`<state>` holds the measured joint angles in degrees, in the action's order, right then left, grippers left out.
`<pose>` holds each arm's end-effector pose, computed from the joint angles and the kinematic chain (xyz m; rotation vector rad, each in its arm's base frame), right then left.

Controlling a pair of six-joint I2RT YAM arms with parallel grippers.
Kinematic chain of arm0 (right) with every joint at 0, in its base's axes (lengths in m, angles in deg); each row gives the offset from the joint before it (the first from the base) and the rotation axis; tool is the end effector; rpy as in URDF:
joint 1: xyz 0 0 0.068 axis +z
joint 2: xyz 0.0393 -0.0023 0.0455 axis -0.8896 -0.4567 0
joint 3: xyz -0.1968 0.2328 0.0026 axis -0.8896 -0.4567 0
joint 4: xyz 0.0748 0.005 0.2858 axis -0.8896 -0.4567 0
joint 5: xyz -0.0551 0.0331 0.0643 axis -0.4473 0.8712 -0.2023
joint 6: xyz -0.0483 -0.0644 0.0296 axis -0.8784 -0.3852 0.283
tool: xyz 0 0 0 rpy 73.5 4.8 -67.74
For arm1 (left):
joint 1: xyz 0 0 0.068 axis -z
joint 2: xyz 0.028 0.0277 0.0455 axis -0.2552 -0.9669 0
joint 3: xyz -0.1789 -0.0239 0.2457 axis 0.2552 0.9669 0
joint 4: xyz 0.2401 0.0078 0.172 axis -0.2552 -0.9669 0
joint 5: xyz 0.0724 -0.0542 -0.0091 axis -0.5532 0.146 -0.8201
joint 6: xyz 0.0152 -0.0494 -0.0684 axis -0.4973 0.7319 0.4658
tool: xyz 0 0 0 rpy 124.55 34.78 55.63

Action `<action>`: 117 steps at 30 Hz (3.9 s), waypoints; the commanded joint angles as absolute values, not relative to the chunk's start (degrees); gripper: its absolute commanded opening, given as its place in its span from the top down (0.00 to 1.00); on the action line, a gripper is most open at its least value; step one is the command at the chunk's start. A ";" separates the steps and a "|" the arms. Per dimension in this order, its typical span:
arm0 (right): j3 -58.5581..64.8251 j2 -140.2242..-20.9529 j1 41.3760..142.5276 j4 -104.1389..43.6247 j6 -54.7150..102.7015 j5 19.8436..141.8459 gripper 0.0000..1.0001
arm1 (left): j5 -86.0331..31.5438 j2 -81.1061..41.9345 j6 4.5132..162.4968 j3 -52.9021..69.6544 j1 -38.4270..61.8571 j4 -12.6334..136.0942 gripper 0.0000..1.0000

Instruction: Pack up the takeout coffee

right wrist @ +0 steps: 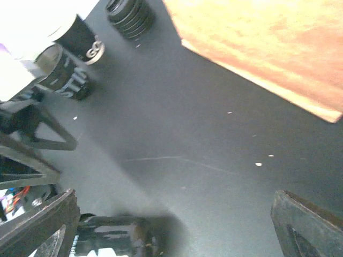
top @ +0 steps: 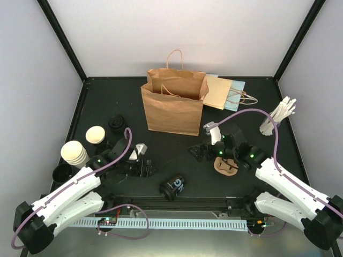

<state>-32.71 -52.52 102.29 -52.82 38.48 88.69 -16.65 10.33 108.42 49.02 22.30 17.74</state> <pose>0.1777 0.1726 0.2578 -0.5234 2.2647 0.8648 0.1294 -0.1284 0.1953 0.1531 2.7264 -0.8644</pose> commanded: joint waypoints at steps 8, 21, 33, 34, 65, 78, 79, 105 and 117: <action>-28.82 -63.75 116.93 -63.95 40.89 88.68 0.04 | -6.81 11.02 113.13 58.25 31.03 38.68 0.19; -30.87 -61.73 134.65 -62.62 52.03 73.26 0.07 | -11.12 10.85 115.38 59.35 39.09 42.65 0.26; -33.40 -64.72 138.50 -59.32 60.32 72.52 0.07 | -11.33 12.12 116.78 61.49 39.09 44.21 0.28; -33.73 -64.68 139.14 -59.14 61.01 72.47 0.07 | -11.12 12.09 116.79 61.69 39.09 44.47 0.28; -30.20 -72.32 138.97 -58.48 60.36 67.18 0.12 | -9.22 6.70 121.92 63.27 38.30 53.78 0.36; -32.90 -71.84 128.40 -54.64 54.53 71.94 0.14 | -11.51 4.58 120.83 61.14 34.81 57.05 0.37; -32.89 -71.82 127.57 -54.63 53.98 72.12 0.14 | -11.51 3.99 120.27 60.51 34.33 56.95 0.36; -29.61 -54.44 130.41 -50.79 4.88 83.77 0.02 | -18.46 21.46 115.23 53.01 28.79 23.77 0.28; -24.38 -59.51 134.04 -64.17 -16.24 83.09 0.08 | -15.66 21.84 114.69 55.18 28.73 24.94 0.26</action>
<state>-27.33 -57.72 132.97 -57.87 -7.40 85.08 -17.40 21.71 114.56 54.92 29.14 24.51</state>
